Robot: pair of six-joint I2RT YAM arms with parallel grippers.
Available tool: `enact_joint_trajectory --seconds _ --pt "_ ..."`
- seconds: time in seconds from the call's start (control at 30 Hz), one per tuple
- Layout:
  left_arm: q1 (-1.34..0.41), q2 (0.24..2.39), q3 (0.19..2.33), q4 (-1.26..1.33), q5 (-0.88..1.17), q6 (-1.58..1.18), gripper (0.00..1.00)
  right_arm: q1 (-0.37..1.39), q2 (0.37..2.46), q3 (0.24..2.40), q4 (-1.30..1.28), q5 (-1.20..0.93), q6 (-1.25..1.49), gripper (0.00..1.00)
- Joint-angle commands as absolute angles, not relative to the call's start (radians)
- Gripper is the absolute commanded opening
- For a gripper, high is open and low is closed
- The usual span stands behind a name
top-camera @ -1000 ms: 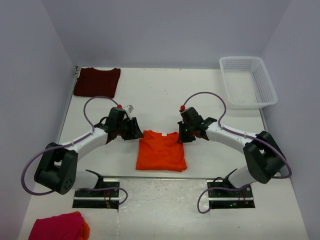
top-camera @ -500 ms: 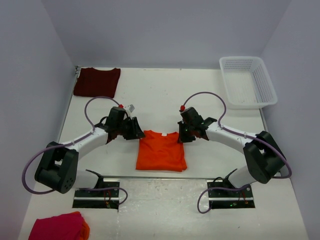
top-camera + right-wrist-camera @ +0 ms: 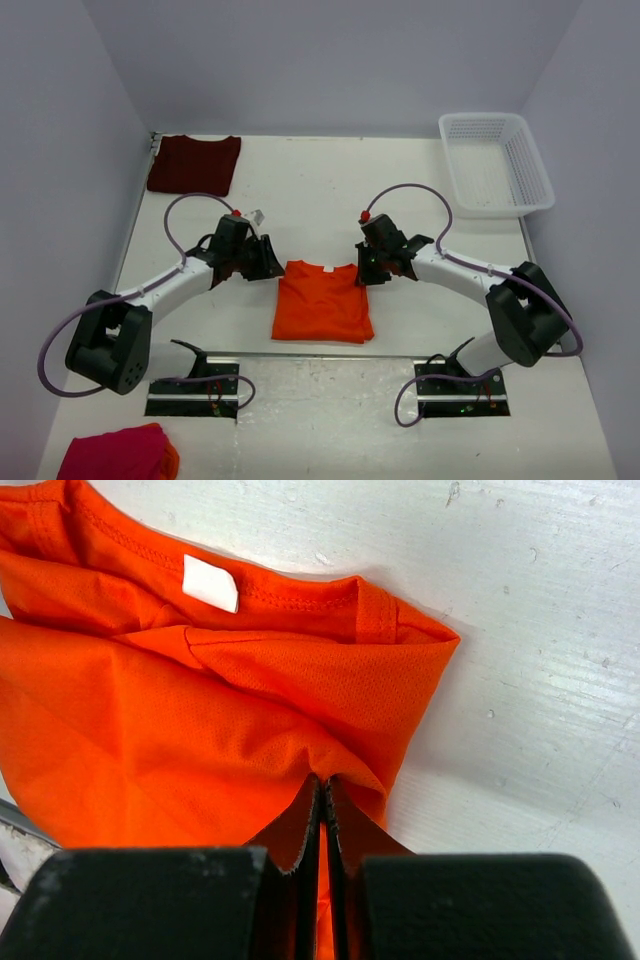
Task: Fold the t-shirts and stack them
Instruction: Fold the long partially folded tshirt into a neat square
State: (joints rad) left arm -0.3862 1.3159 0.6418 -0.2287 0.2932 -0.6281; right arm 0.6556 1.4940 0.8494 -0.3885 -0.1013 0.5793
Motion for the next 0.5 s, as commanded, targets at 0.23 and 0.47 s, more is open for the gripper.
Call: enact_joint_trajectory --seconds 0.23,0.47 --pt "-0.410 1.339 0.634 -0.206 0.311 -0.647 0.38 0.653 1.491 0.871 -0.364 -0.127 0.569 0.00" --pt "-0.422 1.361 0.623 -0.183 0.334 -0.660 0.38 0.653 1.486 0.870 -0.367 -0.124 0.568 0.00"
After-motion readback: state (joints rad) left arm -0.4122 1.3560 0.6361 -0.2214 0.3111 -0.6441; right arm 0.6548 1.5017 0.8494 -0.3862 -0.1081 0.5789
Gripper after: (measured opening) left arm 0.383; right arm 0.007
